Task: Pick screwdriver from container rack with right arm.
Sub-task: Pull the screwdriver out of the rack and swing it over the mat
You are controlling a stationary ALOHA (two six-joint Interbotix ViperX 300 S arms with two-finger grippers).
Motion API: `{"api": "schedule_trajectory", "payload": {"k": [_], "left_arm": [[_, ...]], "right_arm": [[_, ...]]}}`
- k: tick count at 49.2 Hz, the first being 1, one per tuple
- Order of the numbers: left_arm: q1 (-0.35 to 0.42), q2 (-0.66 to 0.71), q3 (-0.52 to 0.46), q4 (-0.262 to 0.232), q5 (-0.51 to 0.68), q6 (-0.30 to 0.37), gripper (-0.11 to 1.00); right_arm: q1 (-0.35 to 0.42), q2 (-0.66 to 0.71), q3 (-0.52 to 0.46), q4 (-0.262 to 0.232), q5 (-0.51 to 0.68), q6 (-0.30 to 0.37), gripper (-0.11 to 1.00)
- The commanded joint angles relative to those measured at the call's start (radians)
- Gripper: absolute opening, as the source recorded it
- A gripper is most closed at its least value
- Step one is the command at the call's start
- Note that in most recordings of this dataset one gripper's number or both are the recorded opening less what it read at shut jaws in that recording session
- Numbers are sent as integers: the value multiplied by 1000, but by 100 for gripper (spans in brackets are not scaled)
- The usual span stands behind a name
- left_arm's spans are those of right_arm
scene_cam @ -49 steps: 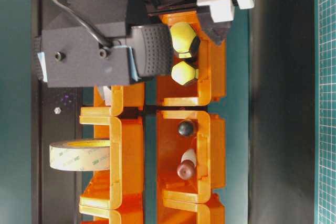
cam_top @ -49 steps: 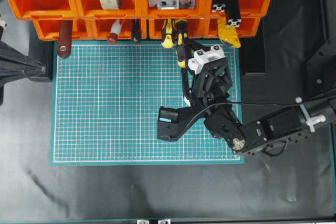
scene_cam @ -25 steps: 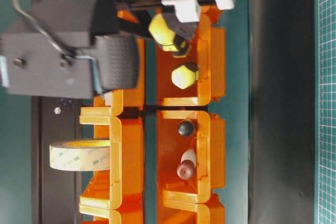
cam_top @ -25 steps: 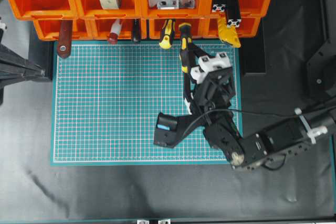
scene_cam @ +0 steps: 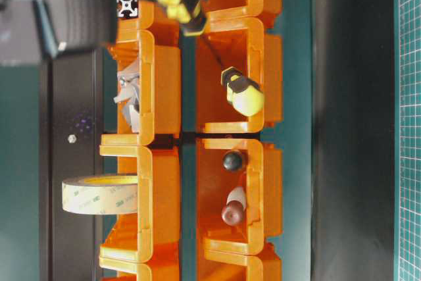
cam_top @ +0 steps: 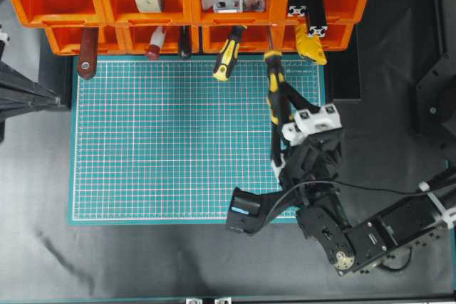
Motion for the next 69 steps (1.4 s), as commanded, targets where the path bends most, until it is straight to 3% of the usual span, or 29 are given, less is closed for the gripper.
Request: {"api": "schedule_trajectory", "payload": {"k": [1,17,27,34,45,54,69], "left_arm": [[-3,6,-28,3,-5,-2,0],[-3,6,-26,3,-3,-3,0],[-8,3,-28,3,-3,-3,0],[-8,5,-28,3,-3,-3,0],[-11,-17,-32,3,-3,-3,0],[-17,-46,-37,3,-3,-3,0],[-17,-80,-51,3,28,-3,0]], "right_arm": [[14,-17,-14,38,25,0,41],[129,-9,-41,58,101,-2,41],[193,12,-138,60,264,-9,41],[247,38,-207,54,342,-63,41],[330,89,-305,23,324,-141,41],[377,114,-354,-12,310,-152,41],[373,140,-362,-8,100,-149,41]]}}
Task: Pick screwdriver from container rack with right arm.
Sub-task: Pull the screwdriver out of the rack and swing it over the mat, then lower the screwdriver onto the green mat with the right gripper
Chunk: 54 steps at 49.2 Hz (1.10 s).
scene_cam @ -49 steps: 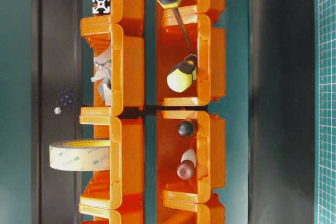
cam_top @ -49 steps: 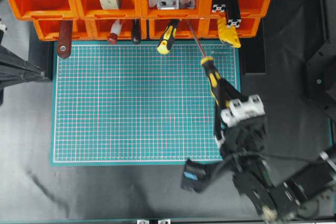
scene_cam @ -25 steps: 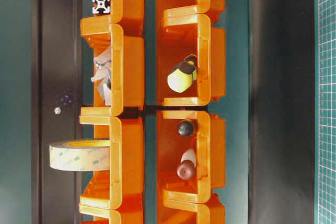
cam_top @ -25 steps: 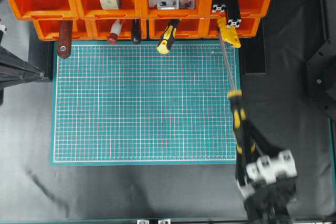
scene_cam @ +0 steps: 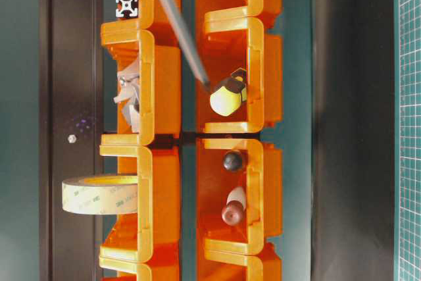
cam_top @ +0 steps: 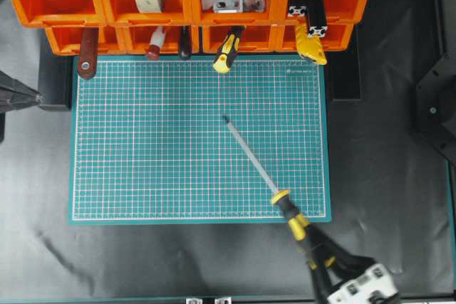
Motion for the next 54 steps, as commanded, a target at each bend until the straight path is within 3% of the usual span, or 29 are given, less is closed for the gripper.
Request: {"api": "schedule_trajectory", "payload": {"k": [1,13,32,46,54], "left_arm": [[-2,-9,-40,3,15,-3,0],[-3,-26,-51,3,72,-3,0],[-3,-20,-48,2,78,-5,0],[-3,-6,-40,3,89,-2,0],[-3,2,-38,3,84,-3,0]], "right_arm": [[-14,-15,-6,-6,-63,5,41],[-87,-20,106,12,-236,17,41],[-285,-37,245,21,-551,23,41],[-379,-31,291,23,-640,37,41],[-390,-29,313,55,-667,51,41]]}}
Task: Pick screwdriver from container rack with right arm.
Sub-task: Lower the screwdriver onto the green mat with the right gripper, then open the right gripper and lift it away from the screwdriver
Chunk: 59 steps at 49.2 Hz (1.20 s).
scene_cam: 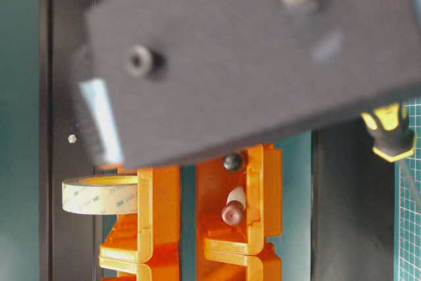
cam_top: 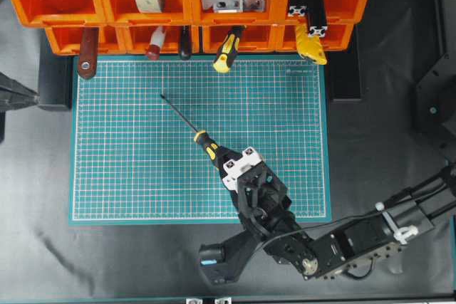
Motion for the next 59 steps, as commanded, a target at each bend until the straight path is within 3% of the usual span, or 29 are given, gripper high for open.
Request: {"api": "schedule_trajectory", "payload": {"k": [1,10,31,41,50,59], "left_arm": [[-3,11,-20,3,-9,-3,0],[-3,11,-20,3,-8,-2,0],[-3,9,-20,3,-5,-2,0],[-3,9,-20,3,-3,2,0],[-3,8,-20,3,-3,5,0],[-3,3,-18,3,-3,5,0]], "right_arm": [[-2,-37,2,23,-26,6,41],[-2,-41,26,106,-97,8,41],[-6,-40,34,166,-190,6,41],[0,-31,23,186,-218,3,78],[9,-20,-14,198,-213,17,81],[11,-37,-49,209,-166,77,82]]}}
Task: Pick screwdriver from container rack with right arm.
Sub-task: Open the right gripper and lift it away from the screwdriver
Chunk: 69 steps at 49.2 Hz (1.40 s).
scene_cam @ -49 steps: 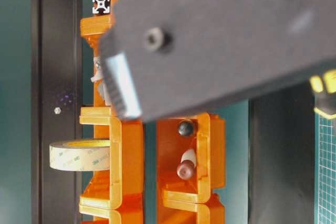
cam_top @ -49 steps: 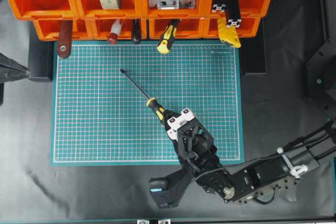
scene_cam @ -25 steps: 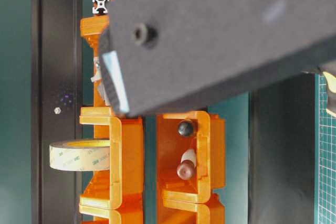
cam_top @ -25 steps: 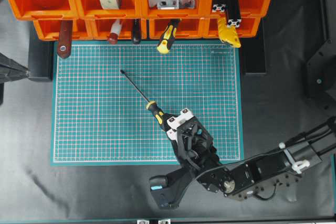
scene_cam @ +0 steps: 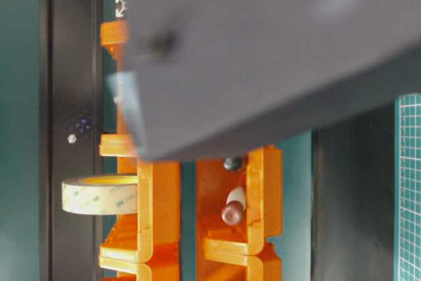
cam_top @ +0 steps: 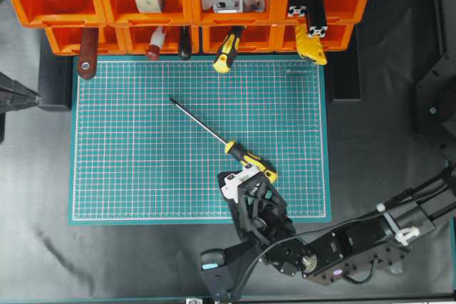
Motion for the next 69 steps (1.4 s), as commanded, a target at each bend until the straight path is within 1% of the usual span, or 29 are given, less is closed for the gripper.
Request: {"api": "schedule_trajectory", "payload": {"k": [1,7,16,21,27,29,33,40,45,51,55,59,69], "left_arm": [[-3,3,-20,3,-5,2,0],[-3,5,-18,3,3,0,0],[-3,8,-18,3,5,-3,0],[-3,5,-17,3,11,-2,0],[-3,3,-18,3,26,-3,0],[-5,3,-18,3,26,-3,0],[-3,5,-18,3,26,-3,0],[-3,3,-20,3,20,-8,0],[-5,0,-23,3,9,-29,0],[-3,-5,-23,3,14,-43,0],[-5,-5,-25,3,14,-43,0],[-3,-5,-25,3,15,-43,0],[-3,-8,-25,2,14,-41,0]], "right_arm": [[2,-40,-34,2,44,32,82],[3,-84,-25,0,97,117,82],[11,-186,17,-15,95,236,82],[17,-247,61,-32,77,310,82],[21,-328,144,-58,41,400,82],[21,-360,173,-75,29,439,82],[21,-419,213,-110,9,492,82],[21,-520,279,-195,-9,581,82],[21,-588,333,-253,-17,655,82],[21,-663,408,-288,-23,736,82],[21,-718,460,-296,-31,782,82],[21,-770,500,-298,-40,811,82],[21,-888,591,-298,-48,850,82]]}}
